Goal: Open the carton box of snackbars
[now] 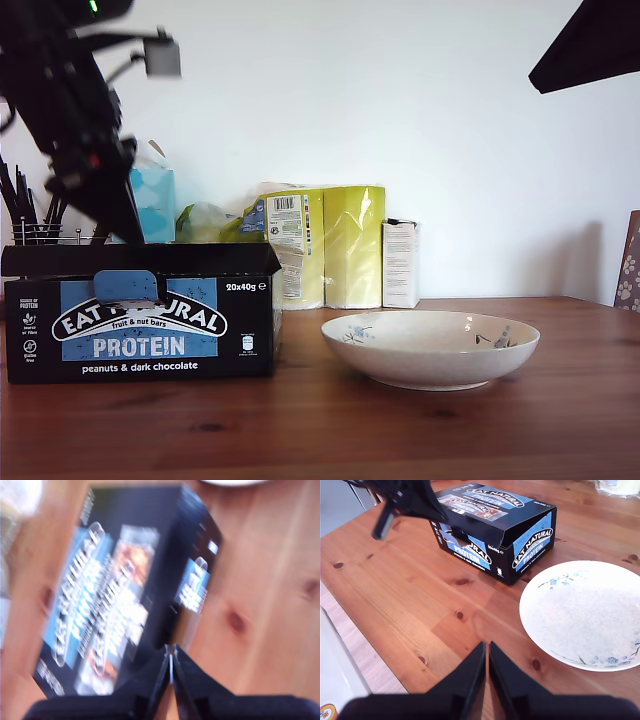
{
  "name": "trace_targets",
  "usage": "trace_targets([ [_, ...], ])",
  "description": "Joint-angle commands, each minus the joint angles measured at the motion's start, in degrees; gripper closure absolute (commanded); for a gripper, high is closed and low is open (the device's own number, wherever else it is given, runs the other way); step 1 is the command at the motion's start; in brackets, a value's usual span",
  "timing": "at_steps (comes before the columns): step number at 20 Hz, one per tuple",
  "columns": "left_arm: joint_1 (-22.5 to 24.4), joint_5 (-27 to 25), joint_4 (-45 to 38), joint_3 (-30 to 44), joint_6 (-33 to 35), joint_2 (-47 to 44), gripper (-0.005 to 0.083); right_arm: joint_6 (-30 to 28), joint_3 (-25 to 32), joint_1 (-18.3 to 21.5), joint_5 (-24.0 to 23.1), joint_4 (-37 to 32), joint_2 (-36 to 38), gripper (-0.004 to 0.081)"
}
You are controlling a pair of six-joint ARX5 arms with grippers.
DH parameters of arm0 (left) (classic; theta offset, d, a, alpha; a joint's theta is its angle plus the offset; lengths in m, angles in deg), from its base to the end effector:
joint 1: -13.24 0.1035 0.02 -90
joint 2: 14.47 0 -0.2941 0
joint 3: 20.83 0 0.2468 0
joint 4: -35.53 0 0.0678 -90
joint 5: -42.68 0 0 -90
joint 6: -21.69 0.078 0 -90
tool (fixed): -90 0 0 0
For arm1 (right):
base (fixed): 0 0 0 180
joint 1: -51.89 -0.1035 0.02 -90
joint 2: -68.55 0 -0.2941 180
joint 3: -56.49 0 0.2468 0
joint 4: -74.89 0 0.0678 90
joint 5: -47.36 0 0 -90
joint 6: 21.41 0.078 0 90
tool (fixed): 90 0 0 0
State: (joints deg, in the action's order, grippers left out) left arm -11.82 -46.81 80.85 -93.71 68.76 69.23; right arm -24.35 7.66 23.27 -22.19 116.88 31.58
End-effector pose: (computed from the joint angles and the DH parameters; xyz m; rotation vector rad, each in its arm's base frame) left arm 0.2818 -0.1325 0.2284 0.9517 0.7511 -0.7928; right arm 0.1172 0.0950 0.2604 -0.0856 0.5191 0.8499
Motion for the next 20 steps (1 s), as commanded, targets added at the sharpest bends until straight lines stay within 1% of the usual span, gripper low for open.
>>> trace_targets([
  [1, 0.33, 0.09, -1.4, 0.76, 1.01, 2.01, 0.0794, -0.13, 0.15, -0.24, 0.2, -0.22, 0.04, 0.0783],
  [3, 0.48, -0.11, -3.23, 0.76, 0.98, 3.74, 0.0794, -0.15, 0.15, -0.24, 0.2, -0.2, 0.04, 0.0783],
  [6, 0.48, -0.2, -2.8, 0.76, 0.94, 5.7, 0.0794, -0.17, 0.15, -0.24, 0.17, -0.22, 0.04, 0.0783],
  [11, 0.46, -1.31, -4.72, 0.76, 0.92, 6.69, 0.0794, -0.17, 0.15, -0.24, 0.17, -0.33, 0.04, 0.0783],
  [14, 0.46, -5.46, -8.09, 0.76, 0.92, 6.69, 0.0794, -0.17, 0.15, -0.24, 0.17, -0.31, 0.04, 0.0783],
  [18, 0.35, -8.28, -11.3, 0.74, 1.01, 6.67, 0.0794, -0.17, 0.15, -0.24, 0.17, -0.22, 0.04, 0.0783],
  [20, -0.07, -10.88, -14.23, 0.72, 1.66, 6.54, 0.0794, -0.17, 0.15, -0.24, 0.17, -0.22, 0.04, 0.0783],
])
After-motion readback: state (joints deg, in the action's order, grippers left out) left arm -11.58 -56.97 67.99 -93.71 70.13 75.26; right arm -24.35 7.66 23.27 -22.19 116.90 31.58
